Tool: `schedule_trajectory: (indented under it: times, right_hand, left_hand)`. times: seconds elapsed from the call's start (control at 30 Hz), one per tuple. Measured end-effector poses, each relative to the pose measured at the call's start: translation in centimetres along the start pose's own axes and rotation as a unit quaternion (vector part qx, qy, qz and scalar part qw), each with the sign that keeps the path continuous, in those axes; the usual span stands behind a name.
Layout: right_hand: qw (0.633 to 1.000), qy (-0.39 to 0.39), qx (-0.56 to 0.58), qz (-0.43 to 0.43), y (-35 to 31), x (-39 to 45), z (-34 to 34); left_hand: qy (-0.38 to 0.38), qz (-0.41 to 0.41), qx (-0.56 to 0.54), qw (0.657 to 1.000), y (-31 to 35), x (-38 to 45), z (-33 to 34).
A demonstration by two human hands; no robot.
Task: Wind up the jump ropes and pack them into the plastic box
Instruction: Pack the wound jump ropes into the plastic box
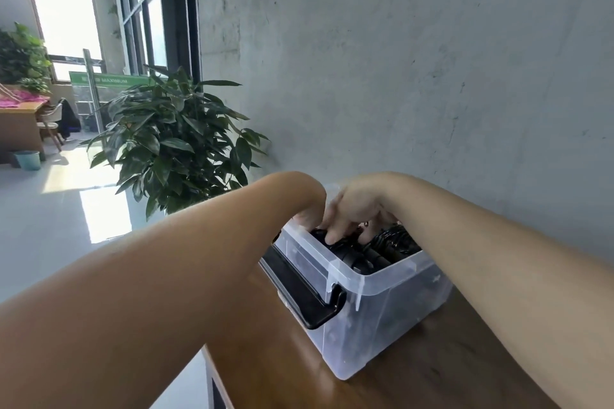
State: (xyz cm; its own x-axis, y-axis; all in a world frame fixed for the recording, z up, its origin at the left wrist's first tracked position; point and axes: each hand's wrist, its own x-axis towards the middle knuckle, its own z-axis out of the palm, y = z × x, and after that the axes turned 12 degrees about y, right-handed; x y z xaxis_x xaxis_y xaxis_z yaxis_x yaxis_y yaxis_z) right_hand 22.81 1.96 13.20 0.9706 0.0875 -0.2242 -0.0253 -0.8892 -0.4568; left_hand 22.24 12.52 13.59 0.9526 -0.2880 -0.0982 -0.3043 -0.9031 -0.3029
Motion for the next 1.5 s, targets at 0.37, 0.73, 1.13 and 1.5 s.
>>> schedule_trajectory:
  times: [0.37,0.73,1.13,1.5]
  right_hand:
    - [0.997,-0.034,0.043,0.048,1.2,-0.9,0.1]
    - [0.994,-0.015,0.072,0.081,2.3,-0.7,1.7]
    - [0.976,0.086,0.179,0.083,2.5,-4.2,-0.9]
    - [0.887,0.352,0.224,0.199,16.2,-21.4,-4.0]
  left_hand:
    - [-0.002,-0.008,-0.148,0.989,0.1,2.4,0.4]
    - [-0.027,0.008,-0.108,0.994,0.9,1.8,0.3]
    - [0.171,0.065,-0.024,0.983,2.7,0.2,-1.1]
    - [0.238,0.214,-0.450,0.833,19.2,-5.9,-5.1]
